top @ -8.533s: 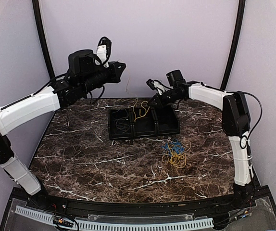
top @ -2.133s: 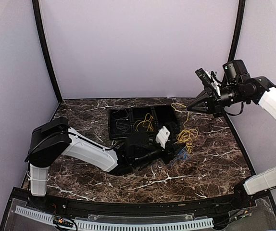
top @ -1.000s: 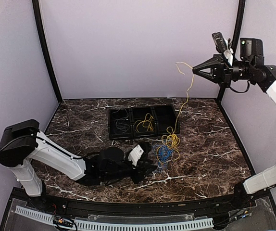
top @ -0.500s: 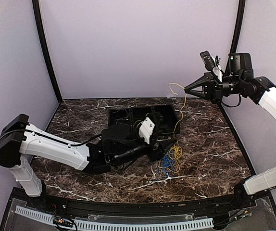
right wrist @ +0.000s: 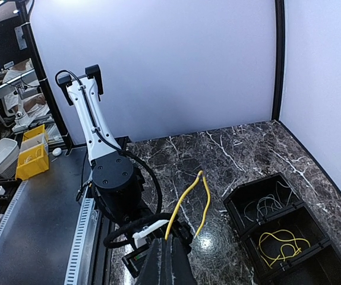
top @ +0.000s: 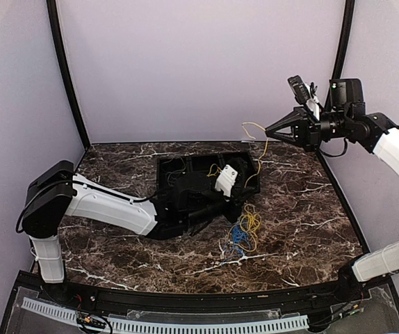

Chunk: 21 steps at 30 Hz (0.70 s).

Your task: Untangle the cables

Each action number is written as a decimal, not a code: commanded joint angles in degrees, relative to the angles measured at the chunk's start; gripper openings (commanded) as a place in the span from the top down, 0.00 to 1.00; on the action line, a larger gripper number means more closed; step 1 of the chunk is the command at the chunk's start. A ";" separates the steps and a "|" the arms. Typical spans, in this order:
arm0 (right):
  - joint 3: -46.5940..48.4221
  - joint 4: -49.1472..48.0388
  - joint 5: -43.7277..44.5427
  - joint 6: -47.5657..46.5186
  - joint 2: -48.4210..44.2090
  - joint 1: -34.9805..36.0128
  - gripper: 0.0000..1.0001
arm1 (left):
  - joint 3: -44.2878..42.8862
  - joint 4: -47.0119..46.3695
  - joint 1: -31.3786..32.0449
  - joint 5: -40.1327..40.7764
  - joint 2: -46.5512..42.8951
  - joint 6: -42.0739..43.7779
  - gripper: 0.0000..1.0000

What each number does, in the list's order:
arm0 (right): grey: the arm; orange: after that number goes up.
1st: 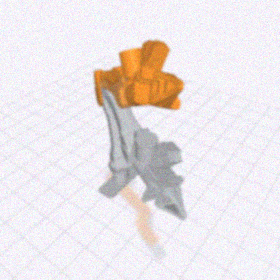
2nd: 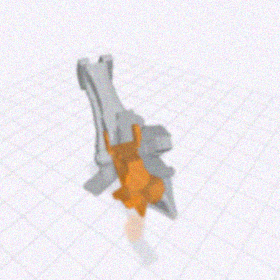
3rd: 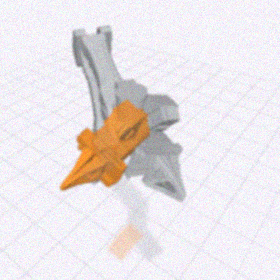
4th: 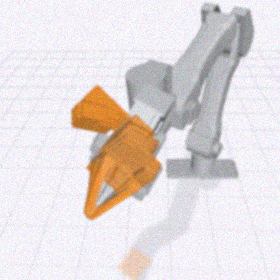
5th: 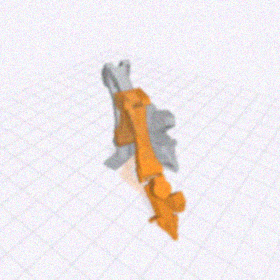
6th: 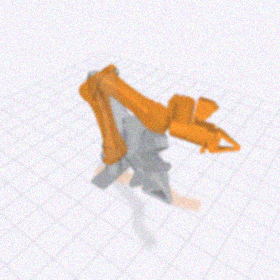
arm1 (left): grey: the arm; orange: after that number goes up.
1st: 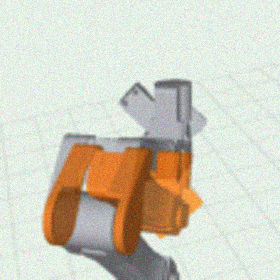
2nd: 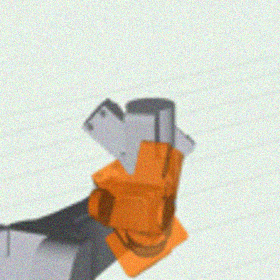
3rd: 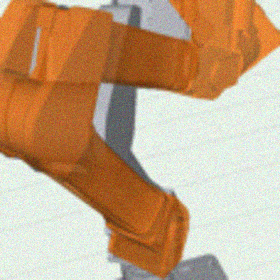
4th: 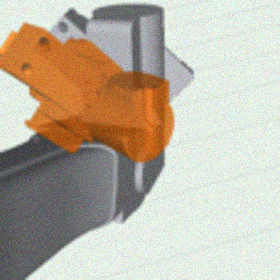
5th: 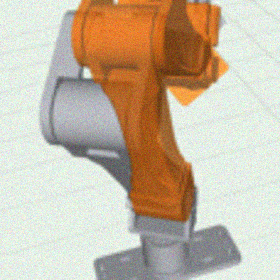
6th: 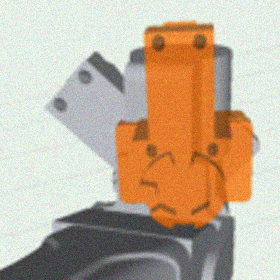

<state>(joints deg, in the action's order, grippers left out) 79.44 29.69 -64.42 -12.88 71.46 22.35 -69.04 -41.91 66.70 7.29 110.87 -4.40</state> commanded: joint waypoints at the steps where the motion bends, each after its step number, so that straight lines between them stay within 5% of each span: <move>1: -3.12 -3.00 2.00 -0.64 -0.78 0.41 0.94 | 3.91 -3.41 0.36 0.07 -4.93 -3.40 1.00; 9: -22.14 -5.16 11.90 -16.76 1.74 0.92 0.46 | 10.06 -2.73 0.23 3.02 -12.39 -10.65 1.00; 21: -30.86 -12.56 24.69 -20.74 6.98 12.92 0.37 | 16.57 -4.69 0.19 12.84 -11.65 -26.83 1.00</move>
<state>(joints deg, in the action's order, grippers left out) 48.29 22.61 -46.37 -31.38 77.25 31.40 -54.08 -44.45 66.76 15.66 99.29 -24.58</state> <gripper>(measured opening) 0.630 0.007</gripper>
